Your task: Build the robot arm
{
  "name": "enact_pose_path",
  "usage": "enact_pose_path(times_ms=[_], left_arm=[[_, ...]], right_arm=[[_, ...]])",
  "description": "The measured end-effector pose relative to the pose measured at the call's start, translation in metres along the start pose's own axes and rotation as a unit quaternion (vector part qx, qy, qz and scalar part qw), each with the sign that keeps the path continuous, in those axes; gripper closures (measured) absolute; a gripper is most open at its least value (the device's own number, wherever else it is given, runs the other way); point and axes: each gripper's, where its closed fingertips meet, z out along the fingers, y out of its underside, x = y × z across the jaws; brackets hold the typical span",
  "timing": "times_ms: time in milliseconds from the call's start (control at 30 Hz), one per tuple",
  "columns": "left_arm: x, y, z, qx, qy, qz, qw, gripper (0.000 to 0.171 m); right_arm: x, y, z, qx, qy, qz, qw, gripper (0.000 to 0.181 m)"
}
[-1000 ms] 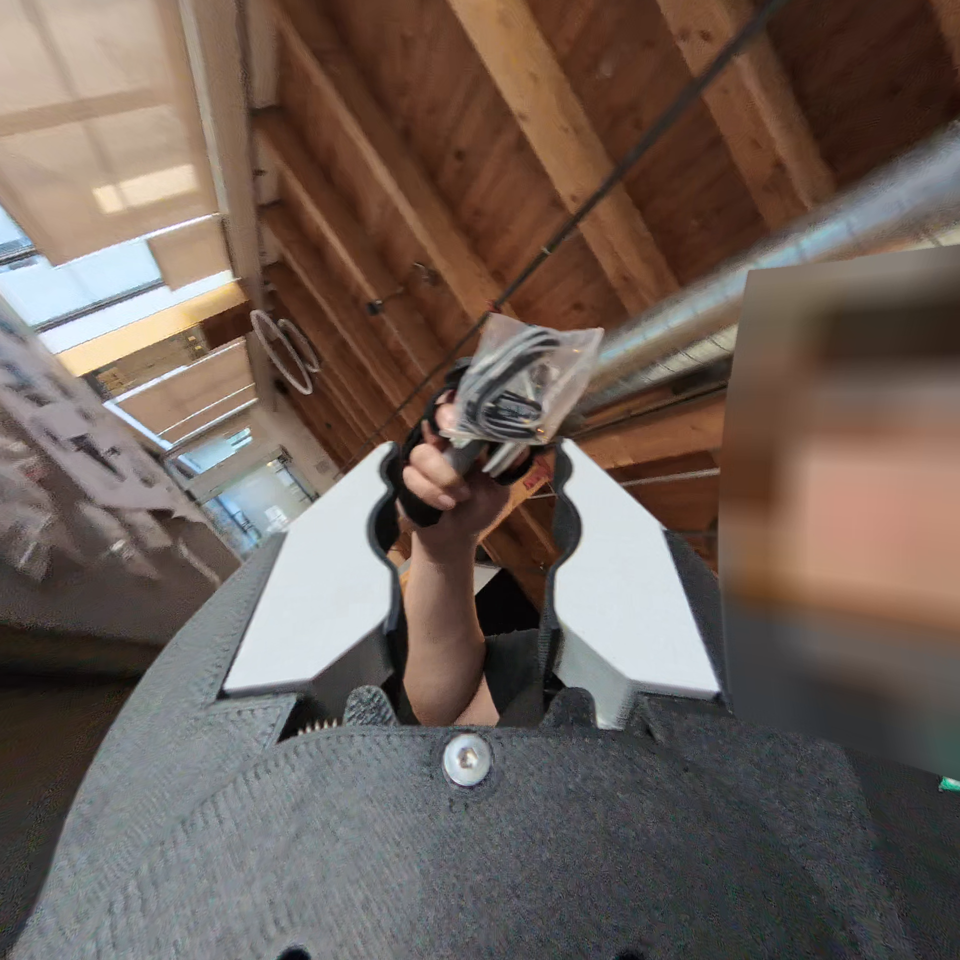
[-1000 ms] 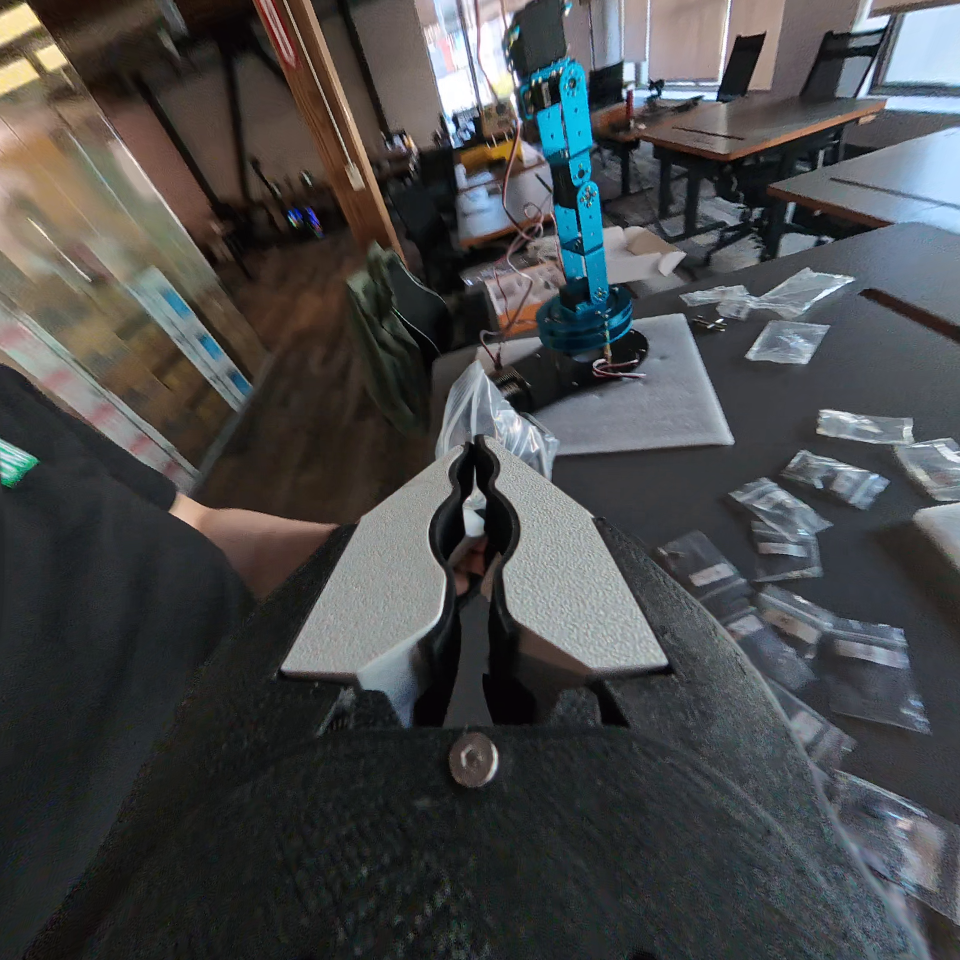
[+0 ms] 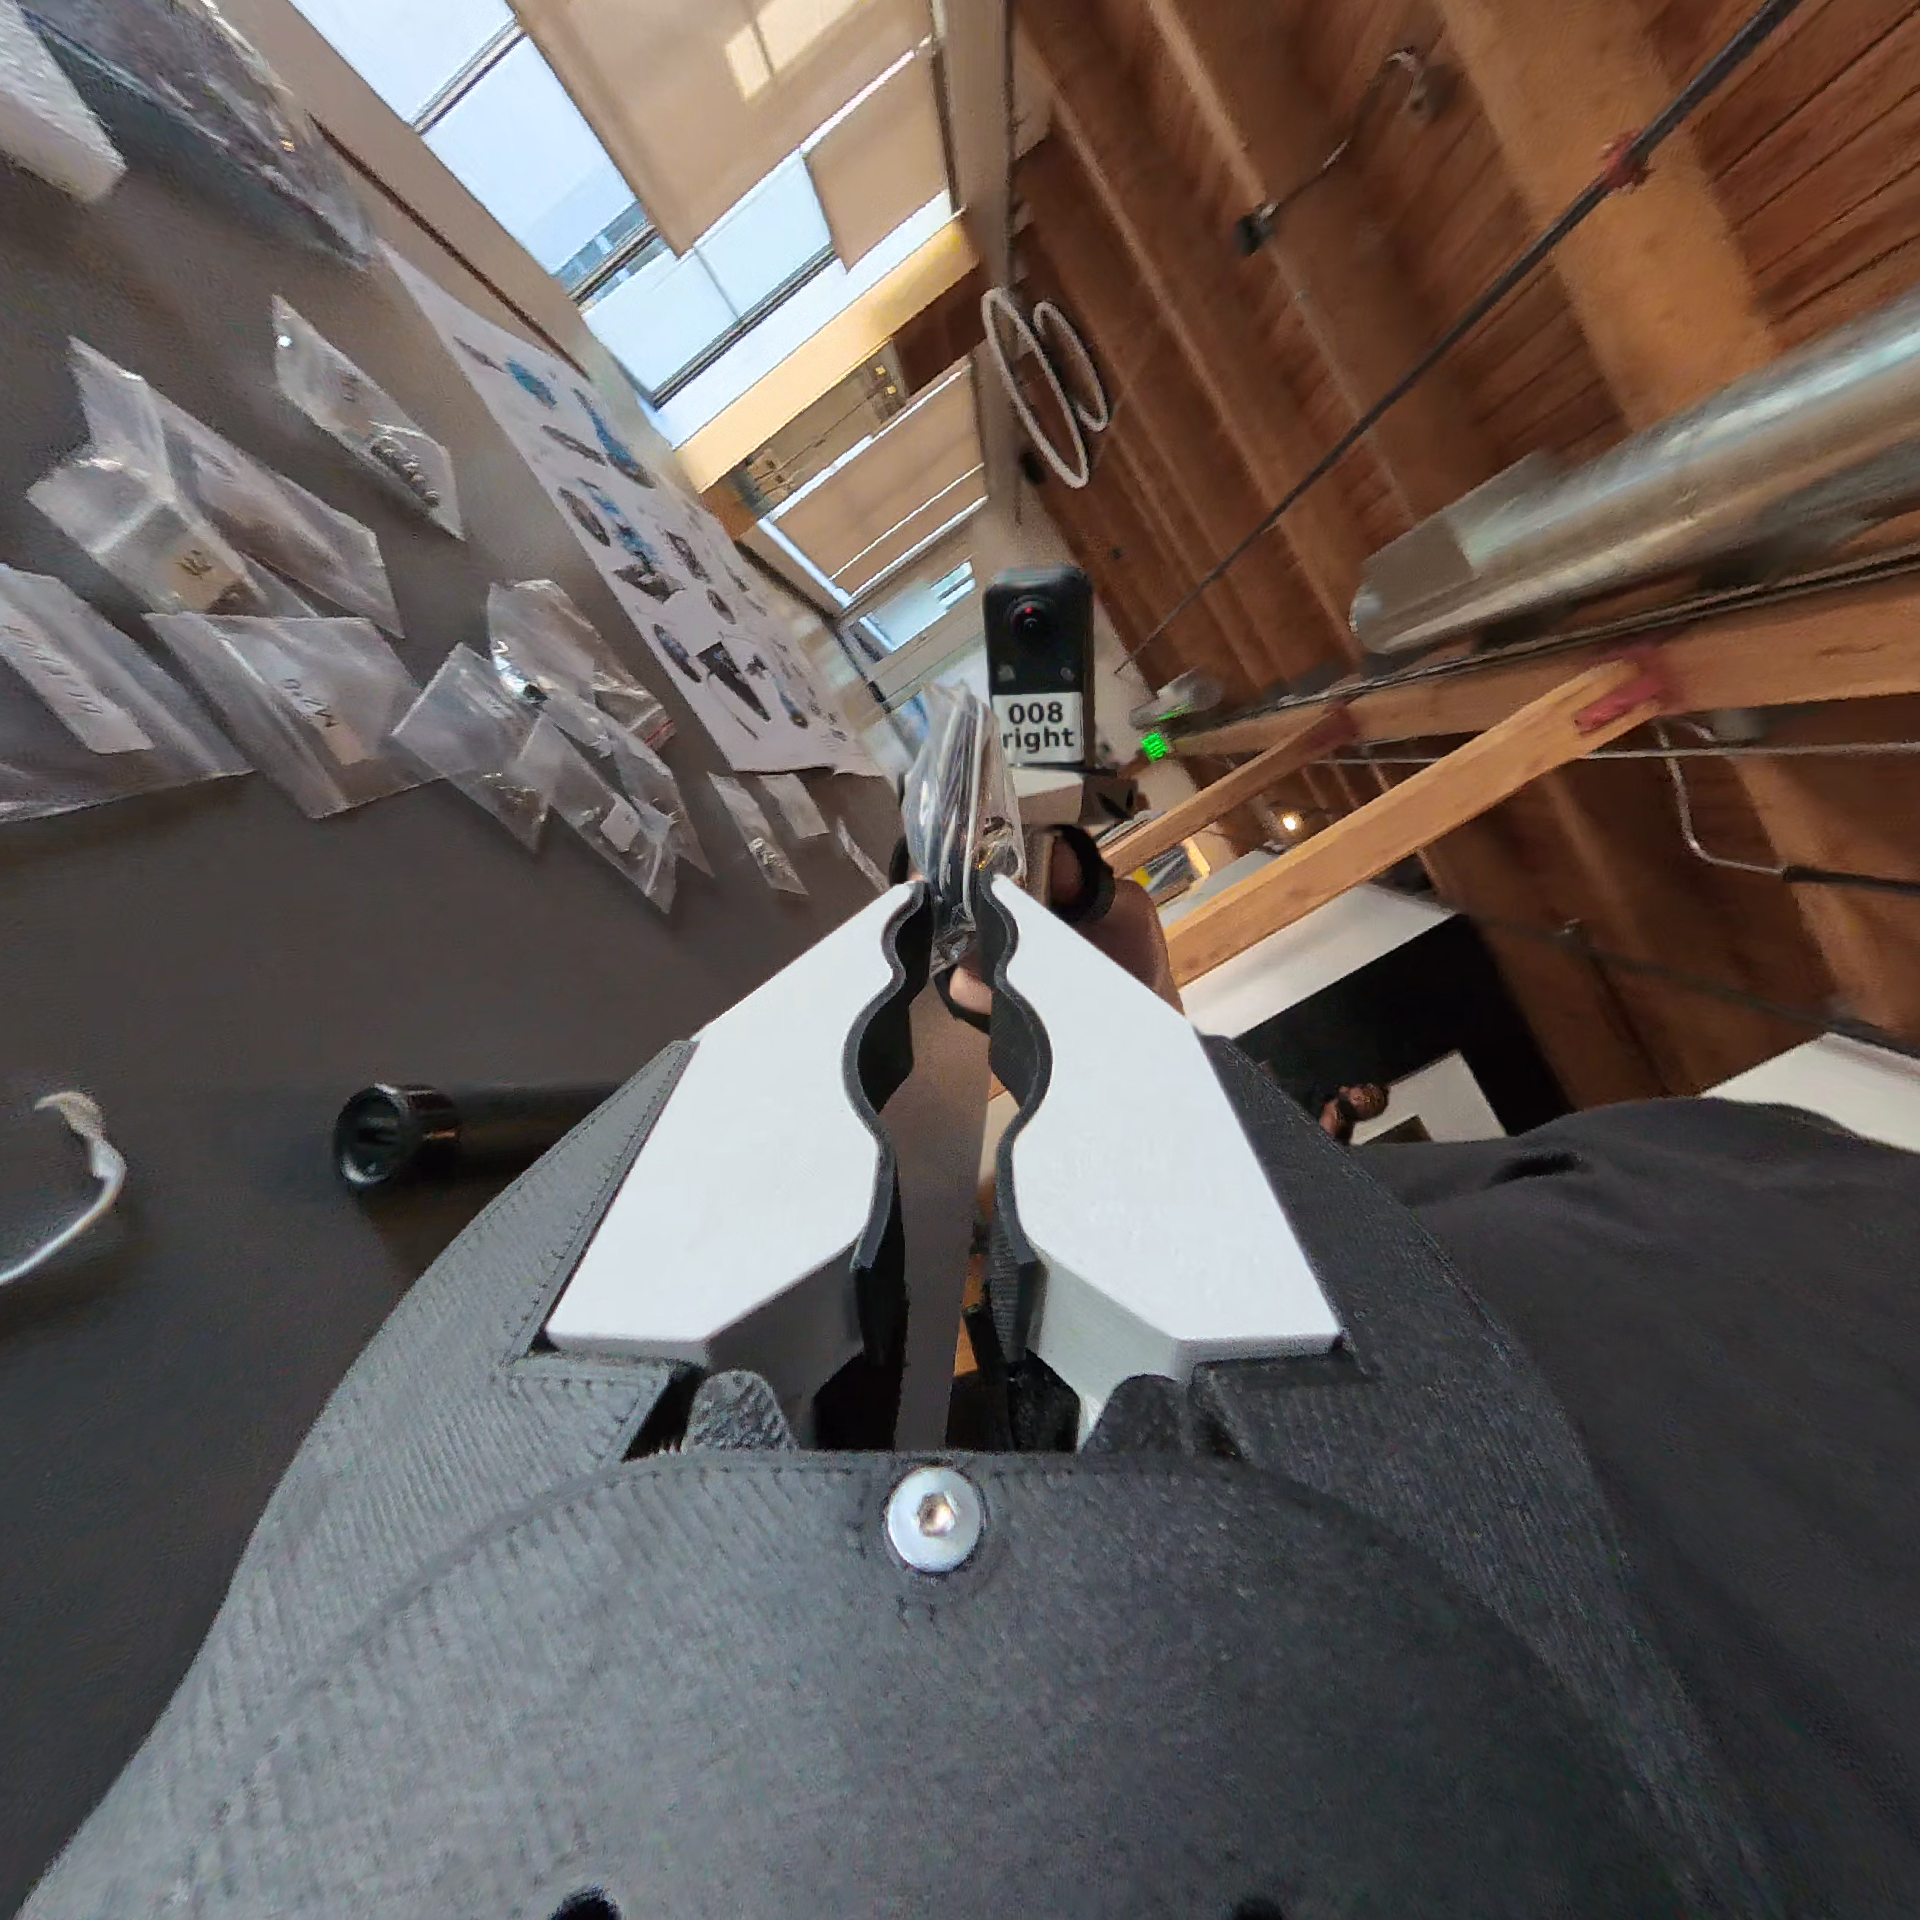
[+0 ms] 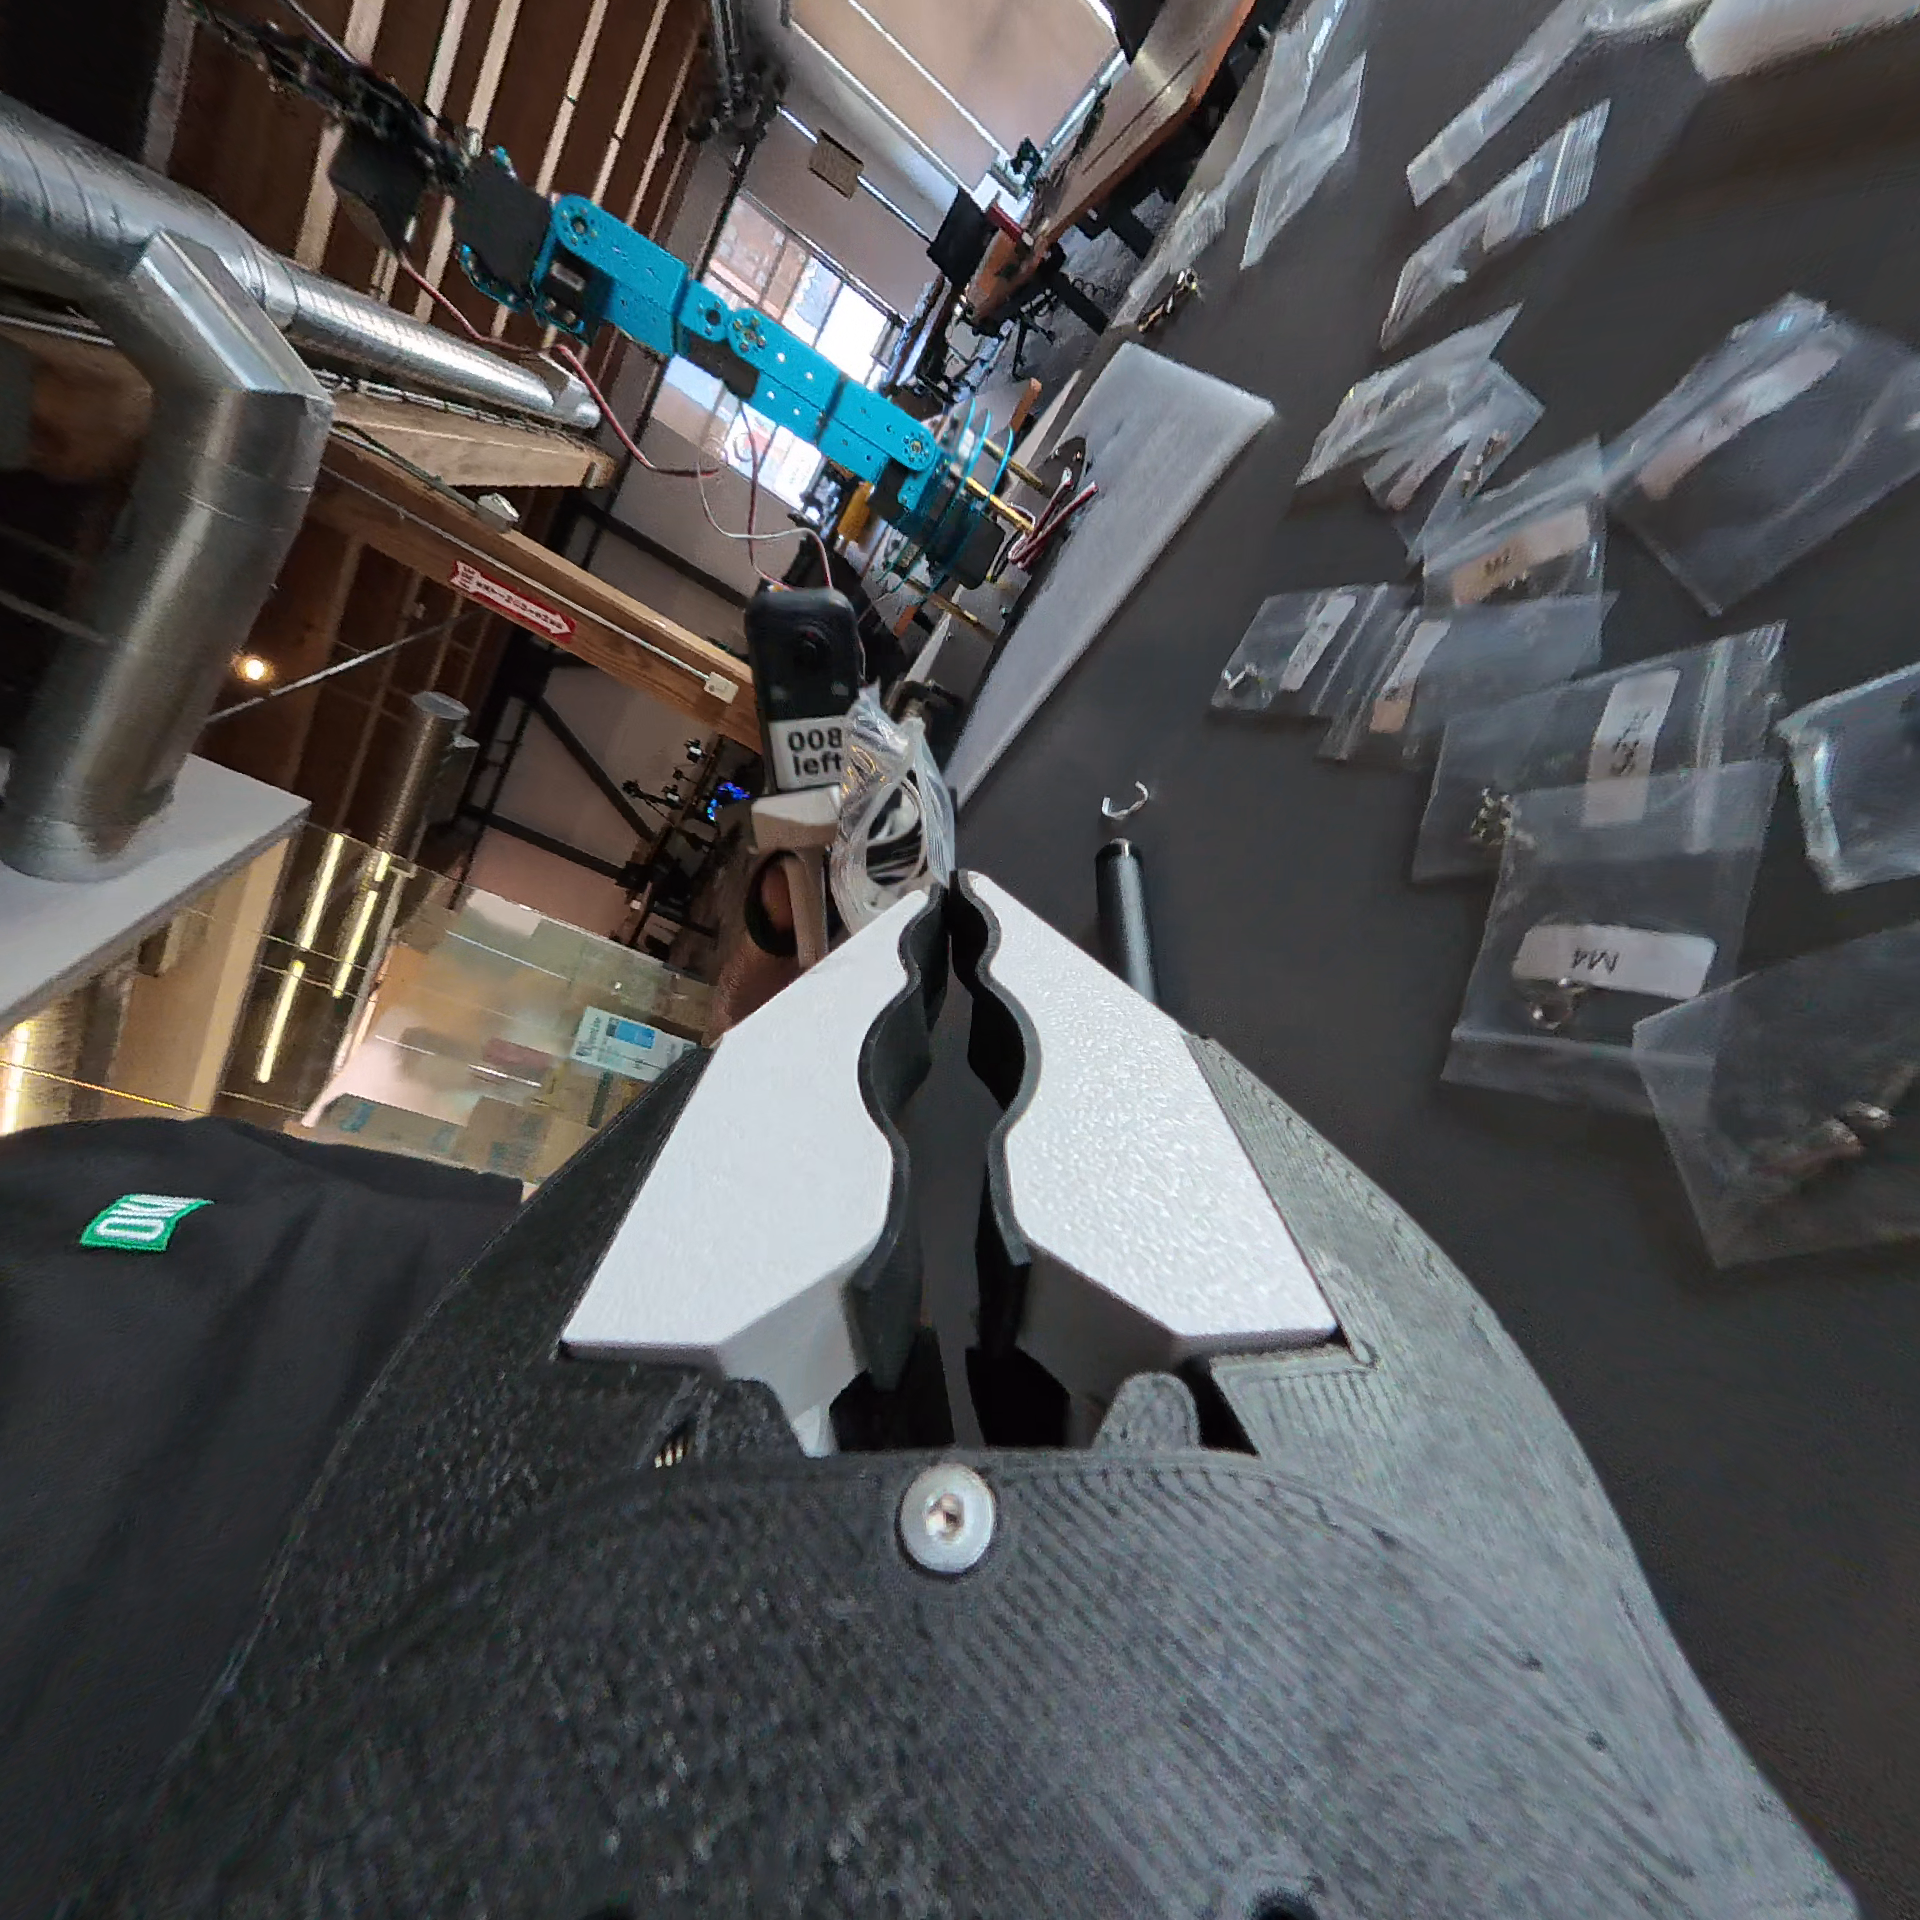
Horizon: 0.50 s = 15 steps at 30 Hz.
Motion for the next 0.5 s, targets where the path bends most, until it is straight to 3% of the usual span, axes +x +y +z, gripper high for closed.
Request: enact_pose_path(times_ms=[167,267,367,500], left_arm=[[0.001,-0.006,-0.008,-0.030,-0.039,0.010,0.999,0.167],[0.008,-0.010,-0.014,-0.048,-0.045,0.023,0.998,0.168],[0.013,-0.004,-0.023,-0.107,-0.068,0.058,0.990,0.168],[0.006,0.006,-0.042,-0.191,-0.130,0.117,0.966,0.167]], right_arm=[[0.004,0.016,0.011,-0.009,-0.003,0.008,1.000,0.181],[-0.008,0.026,0.017,-0.026,-0.046,-0.001,0.999,0.181],[-0.011,0.032,0.017,-0.043,-0.045,-0.044,0.997,0.181],[-0.003,0.037,0.007,-0.096,-0.002,-0.130,0.987,0.166]])
